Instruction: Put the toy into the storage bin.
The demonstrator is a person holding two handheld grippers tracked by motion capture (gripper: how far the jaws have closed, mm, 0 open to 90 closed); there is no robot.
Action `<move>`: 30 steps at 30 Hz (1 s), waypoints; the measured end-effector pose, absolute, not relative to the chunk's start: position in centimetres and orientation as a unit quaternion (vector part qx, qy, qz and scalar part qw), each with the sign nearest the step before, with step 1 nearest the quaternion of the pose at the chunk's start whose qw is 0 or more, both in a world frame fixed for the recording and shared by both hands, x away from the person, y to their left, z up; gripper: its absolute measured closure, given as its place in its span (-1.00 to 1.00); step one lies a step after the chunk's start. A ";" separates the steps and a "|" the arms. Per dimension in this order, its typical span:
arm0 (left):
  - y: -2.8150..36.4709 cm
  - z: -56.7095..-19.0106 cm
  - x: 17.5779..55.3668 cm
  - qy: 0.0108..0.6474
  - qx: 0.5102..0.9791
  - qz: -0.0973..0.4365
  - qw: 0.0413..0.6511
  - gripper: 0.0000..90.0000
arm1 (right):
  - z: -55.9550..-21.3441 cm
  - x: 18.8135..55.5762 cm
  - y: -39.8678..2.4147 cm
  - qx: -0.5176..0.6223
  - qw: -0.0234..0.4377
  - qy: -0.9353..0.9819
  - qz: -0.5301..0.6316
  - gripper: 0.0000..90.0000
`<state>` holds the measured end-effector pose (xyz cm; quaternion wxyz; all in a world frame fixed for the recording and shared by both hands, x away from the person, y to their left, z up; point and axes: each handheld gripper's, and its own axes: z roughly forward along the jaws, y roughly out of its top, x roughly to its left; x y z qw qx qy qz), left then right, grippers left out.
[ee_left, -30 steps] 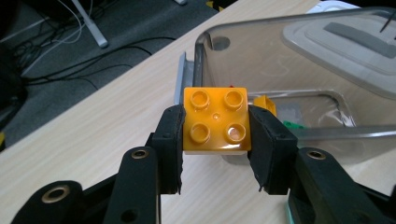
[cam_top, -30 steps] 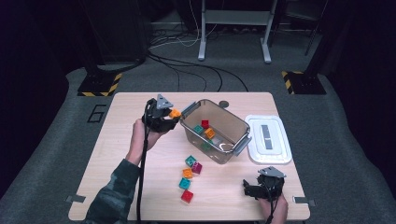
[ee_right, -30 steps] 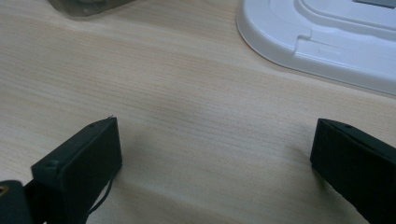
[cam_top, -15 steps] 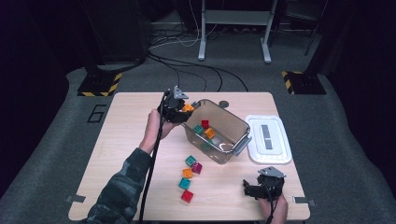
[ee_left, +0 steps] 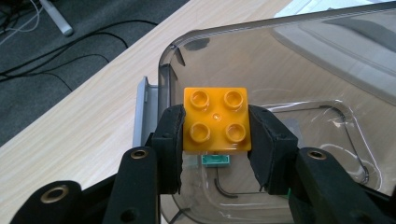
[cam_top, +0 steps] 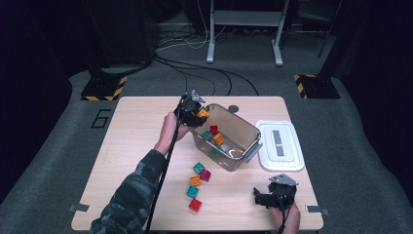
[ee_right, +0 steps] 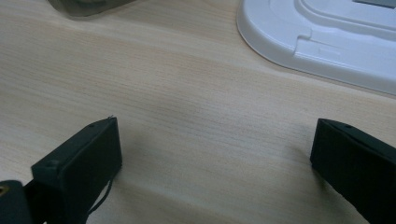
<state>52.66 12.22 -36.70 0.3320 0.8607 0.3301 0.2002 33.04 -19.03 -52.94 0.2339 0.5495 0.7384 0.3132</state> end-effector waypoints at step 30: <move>15.9 -35.8 46.1 0.338 0.839 0.213 0.370 -0.83 | -52.9 33.0 -19.0 0.550 0.234 0.738 0.313 -0.98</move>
